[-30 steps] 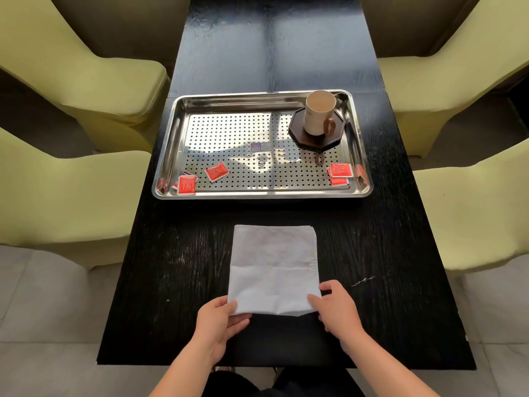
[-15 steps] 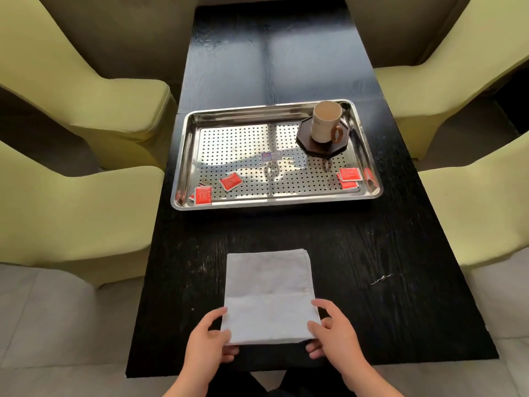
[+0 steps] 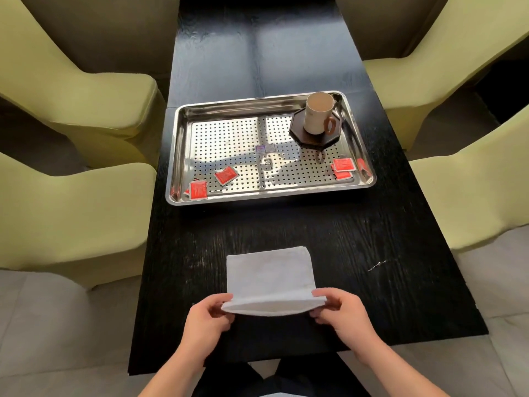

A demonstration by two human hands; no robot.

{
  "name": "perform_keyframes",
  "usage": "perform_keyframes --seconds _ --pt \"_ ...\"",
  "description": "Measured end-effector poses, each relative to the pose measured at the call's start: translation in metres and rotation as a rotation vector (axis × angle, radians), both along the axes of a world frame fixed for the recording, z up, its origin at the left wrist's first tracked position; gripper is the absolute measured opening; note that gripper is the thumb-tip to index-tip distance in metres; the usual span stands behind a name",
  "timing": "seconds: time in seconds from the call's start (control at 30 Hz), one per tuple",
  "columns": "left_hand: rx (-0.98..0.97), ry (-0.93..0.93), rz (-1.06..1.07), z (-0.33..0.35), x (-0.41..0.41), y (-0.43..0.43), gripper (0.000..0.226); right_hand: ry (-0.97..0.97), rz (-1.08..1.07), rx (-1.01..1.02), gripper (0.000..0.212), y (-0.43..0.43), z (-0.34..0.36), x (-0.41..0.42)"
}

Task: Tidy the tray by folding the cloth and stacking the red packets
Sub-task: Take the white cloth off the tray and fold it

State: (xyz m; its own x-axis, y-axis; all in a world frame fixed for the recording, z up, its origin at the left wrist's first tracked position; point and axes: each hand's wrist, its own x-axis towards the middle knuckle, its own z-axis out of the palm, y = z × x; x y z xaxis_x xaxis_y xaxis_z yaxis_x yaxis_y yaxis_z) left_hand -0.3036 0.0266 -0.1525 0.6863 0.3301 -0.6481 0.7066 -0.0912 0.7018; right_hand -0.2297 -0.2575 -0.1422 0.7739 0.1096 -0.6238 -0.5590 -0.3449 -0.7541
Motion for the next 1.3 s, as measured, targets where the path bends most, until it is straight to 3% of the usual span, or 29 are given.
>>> perform_keyframes --seconds 0.1,0.2,0.3,0.5,0.83,1.13,1.3 --pt "0.187 -0.022 -0.127 -0.009 0.009 -0.003 0.034 -0.191 0.139 -0.229 0.023 0.005 -0.001 0.012" --pt "0.159 -0.039 -0.093 -0.018 0.015 -0.004 0.029 -0.331 0.264 -0.219 0.017 0.006 -0.002 0.024" --pt "0.118 -0.08 -0.13 -0.017 0.016 -0.004 0.028 -0.23 0.311 -0.168 0.015 0.006 0.0 0.031" --pt "0.128 -0.054 -0.151 -0.02 0.013 -0.004 0.026 -0.207 0.327 -0.243 0.02 0.006 -0.006 0.033" --pt "0.139 0.07 0.044 -0.032 0.025 -0.006 0.01 -0.167 0.217 -0.321 0.011 0.029 -0.024 0.063" --pt "0.299 0.187 0.091 -0.033 0.035 -0.016 0.017 -0.122 0.231 -0.523 0.014 0.049 -0.037 0.08" --pt "0.345 0.25 0.1 -0.035 0.04 -0.017 0.017 -0.12 0.204 -0.508 0.016 0.052 -0.04 0.083"
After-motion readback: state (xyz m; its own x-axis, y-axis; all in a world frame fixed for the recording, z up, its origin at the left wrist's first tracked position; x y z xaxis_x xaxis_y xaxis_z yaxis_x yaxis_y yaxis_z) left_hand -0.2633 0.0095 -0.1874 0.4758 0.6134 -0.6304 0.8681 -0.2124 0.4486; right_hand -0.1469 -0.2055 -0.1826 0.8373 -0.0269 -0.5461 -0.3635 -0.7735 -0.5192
